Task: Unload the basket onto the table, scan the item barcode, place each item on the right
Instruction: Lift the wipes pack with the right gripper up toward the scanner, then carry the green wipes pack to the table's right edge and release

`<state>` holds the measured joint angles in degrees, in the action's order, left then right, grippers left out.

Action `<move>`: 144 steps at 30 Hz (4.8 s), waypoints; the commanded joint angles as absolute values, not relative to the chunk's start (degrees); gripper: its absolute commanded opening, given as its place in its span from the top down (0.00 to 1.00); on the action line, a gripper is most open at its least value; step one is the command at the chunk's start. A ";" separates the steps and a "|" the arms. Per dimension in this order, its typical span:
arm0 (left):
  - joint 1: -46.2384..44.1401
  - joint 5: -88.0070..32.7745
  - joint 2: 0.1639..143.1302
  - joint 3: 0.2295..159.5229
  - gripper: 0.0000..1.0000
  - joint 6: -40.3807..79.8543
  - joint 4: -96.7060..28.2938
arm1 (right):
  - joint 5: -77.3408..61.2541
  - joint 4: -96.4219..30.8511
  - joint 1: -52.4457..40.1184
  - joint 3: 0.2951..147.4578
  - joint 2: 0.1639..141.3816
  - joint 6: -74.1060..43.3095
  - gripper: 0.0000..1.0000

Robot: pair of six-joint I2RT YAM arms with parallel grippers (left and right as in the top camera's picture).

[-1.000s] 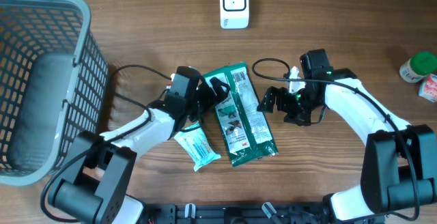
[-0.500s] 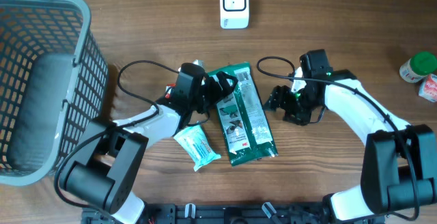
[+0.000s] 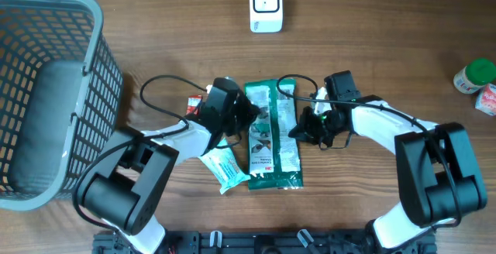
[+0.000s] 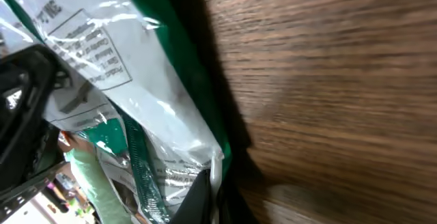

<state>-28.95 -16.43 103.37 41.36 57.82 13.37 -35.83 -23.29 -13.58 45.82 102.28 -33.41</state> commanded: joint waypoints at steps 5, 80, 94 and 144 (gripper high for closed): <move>-29.52 -20.97 104.42 40.29 0.96 57.52 17.08 | -31.57 -22.06 -14.79 44.56 103.09 -22.79 0.96; -13.21 -32.58 82.52 40.64 0.00 36.12 30.92 | 42.83 52.23 -21.45 69.80 123.39 69.71 0.95; -13.37 -12.93 64.07 46.41 0.00 20.95 1.48 | 40.32 49.32 -24.32 85.76 140.27 76.12 0.95; -20.40 -6.72 20.10 49.25 0.01 16.80 -17.82 | -22.72 -44.69 19.38 89.14 98.43 -7.81 0.00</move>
<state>-20.16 -9.34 20.29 46.26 20.38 -18.06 -0.91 -41.95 21.98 87.00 105.19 -2.13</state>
